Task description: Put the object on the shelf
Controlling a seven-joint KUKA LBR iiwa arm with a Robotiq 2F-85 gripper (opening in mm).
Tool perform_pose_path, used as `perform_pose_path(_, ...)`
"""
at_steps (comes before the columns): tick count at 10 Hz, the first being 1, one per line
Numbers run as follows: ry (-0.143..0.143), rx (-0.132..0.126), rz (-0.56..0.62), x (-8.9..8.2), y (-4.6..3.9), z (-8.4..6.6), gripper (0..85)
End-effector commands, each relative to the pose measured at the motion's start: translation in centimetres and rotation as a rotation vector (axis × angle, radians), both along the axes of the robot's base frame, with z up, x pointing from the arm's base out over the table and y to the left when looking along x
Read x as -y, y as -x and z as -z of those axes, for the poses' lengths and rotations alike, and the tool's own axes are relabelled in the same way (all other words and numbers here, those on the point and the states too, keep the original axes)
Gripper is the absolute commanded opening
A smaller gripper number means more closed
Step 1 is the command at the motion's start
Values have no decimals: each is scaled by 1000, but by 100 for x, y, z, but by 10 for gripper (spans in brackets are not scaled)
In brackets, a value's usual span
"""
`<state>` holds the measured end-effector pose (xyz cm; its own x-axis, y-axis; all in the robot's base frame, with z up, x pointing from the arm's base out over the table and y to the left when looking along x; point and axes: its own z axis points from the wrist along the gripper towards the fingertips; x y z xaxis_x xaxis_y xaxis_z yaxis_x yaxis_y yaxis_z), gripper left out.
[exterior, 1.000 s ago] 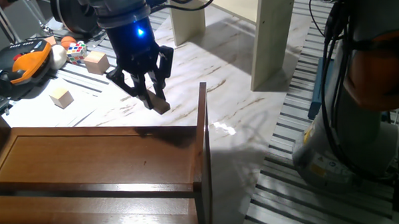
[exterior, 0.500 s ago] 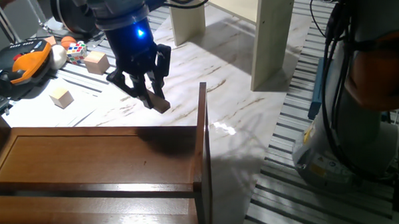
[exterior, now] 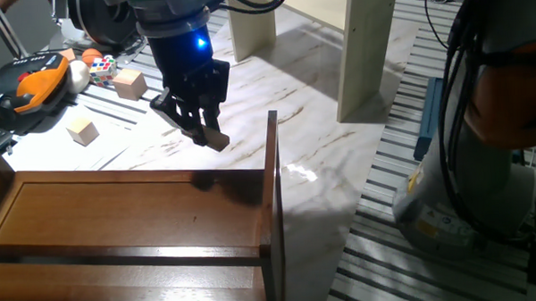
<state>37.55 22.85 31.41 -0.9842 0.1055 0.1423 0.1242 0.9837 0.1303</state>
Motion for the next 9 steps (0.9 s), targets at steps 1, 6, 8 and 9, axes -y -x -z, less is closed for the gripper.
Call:
perform_pose_path(1, -18, -8, -46, 3, -2, -1, 0)
perform_pose_path(6, 16, -64, 48, -548, -118, -201, 0)
perform_pose_path(8, 38, -64, 87, -769, -134, -242, 0)
perform_pose_path(9, 43, -64, 110, -883, -153, -231, 0)
